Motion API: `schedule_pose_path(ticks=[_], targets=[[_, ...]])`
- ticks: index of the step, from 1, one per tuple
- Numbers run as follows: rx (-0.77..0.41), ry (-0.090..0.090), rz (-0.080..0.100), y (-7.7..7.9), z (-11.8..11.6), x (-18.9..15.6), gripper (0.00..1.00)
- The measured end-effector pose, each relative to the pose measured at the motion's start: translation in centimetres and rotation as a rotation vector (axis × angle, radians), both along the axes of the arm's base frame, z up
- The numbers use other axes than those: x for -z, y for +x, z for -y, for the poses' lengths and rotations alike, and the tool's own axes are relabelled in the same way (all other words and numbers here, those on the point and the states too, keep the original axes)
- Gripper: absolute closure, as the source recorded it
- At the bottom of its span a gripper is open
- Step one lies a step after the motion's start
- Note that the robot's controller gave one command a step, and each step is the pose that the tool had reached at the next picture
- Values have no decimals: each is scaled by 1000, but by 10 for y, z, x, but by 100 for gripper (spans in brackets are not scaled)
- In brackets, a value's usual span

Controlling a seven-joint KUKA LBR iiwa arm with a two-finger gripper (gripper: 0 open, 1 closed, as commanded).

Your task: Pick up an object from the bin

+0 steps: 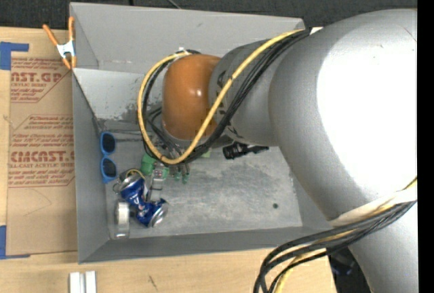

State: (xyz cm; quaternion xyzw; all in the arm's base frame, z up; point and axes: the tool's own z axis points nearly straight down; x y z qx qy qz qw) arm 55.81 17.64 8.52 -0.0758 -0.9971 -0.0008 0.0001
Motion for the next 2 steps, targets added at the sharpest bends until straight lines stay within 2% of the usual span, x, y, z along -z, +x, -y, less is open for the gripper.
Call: schedule_pose_path(ticks=[1, 2], targets=[[2, -1, 1, 1, 2, 0, 100], [3, 2, 10, 14, -11, -195, 100]])
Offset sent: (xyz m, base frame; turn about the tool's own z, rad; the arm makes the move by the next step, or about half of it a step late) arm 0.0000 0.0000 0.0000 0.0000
